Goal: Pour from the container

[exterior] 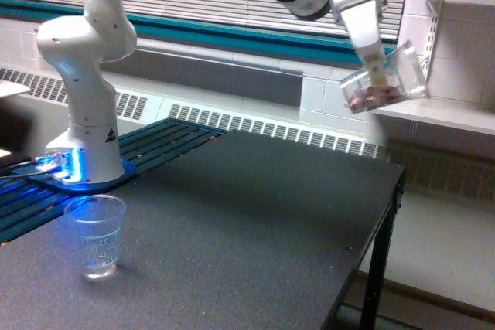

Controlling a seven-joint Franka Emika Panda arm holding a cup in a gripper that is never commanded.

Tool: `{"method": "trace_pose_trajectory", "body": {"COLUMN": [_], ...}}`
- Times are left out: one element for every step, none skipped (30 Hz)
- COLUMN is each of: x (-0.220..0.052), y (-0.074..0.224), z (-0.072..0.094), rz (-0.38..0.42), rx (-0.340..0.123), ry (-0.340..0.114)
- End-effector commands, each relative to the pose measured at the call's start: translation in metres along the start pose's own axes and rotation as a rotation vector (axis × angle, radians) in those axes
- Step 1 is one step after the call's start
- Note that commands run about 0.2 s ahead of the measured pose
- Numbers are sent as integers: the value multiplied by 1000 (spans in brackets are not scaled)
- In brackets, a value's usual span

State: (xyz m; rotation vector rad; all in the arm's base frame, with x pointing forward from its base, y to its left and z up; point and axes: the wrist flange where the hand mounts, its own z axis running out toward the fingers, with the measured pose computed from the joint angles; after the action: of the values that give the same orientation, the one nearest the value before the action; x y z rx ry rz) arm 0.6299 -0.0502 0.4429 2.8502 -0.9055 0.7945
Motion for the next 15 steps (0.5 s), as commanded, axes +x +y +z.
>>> {"method": "trace_pose_trajectory", "body": {"x": [-4, -6, -9, -11, -14, -15, -17, -19, -21, -23, -25, -26, -29, -31, -33], "y": [31, 36, 40, 46, 51, 56, 61, 67, 72, 78, 83, 89, 94, 100, 106], "z": [-5, -4, -4, -5, -5, -7, -8, -9, -11, -12, -14, -15, -16, -18, -18], "rz": [36, 38, 39, 41, 44, 48, 52, 56, 62, 68, 73, 78, 84, 90, 97], "rx": [-27, -31, -39, -45, -48, -52, -55, -58, -64, -69, -70, -73, -78, -84, -87], "ry": [23, 23, 25, 28, 31, 33, 38, 42, 48, 54, 60, 66, 72, 76, 78]}}
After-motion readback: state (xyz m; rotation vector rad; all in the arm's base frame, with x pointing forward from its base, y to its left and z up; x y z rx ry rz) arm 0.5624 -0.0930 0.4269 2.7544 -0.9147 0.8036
